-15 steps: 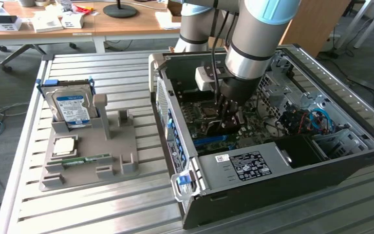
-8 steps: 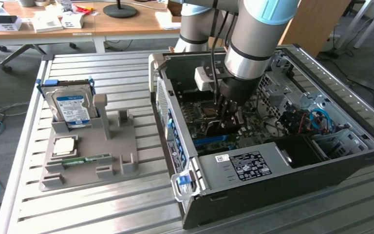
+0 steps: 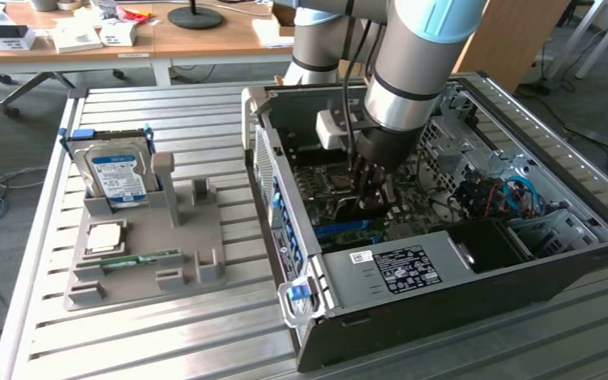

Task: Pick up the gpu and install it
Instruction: 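Insert the gpu into the slot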

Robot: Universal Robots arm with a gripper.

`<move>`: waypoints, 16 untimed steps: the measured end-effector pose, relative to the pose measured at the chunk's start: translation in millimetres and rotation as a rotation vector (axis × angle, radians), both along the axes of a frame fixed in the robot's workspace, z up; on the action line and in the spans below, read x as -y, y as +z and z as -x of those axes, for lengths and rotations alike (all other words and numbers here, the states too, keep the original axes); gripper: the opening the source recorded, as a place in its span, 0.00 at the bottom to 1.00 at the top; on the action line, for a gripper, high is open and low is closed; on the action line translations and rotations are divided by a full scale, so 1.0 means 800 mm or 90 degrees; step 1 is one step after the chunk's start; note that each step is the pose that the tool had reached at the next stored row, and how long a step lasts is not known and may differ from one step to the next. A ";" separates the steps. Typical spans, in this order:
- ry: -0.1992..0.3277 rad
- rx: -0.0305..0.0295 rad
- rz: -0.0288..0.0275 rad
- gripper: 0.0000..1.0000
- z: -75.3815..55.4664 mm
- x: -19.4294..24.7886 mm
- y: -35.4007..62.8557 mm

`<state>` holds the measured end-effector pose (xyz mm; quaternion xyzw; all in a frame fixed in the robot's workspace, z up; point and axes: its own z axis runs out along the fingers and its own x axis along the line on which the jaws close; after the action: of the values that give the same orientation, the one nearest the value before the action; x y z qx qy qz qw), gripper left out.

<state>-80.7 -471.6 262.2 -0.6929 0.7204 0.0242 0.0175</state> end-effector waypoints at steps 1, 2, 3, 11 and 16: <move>0.000 0.0000 0.0000 0.26 0.000 0.0000 -0.001; 0.000 0.0000 0.0001 0.26 0.000 0.0000 -0.002; 0.000 0.0000 0.0000 0.26 0.000 0.0000 -0.002; 0.000 -0.0001 0.0002 0.26 0.000 0.0001 -0.006; 0.000 0.0000 -0.0001 0.26 0.000 0.0000 -0.007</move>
<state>-80.7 -471.6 256.9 -0.6929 0.7204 0.0243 0.0176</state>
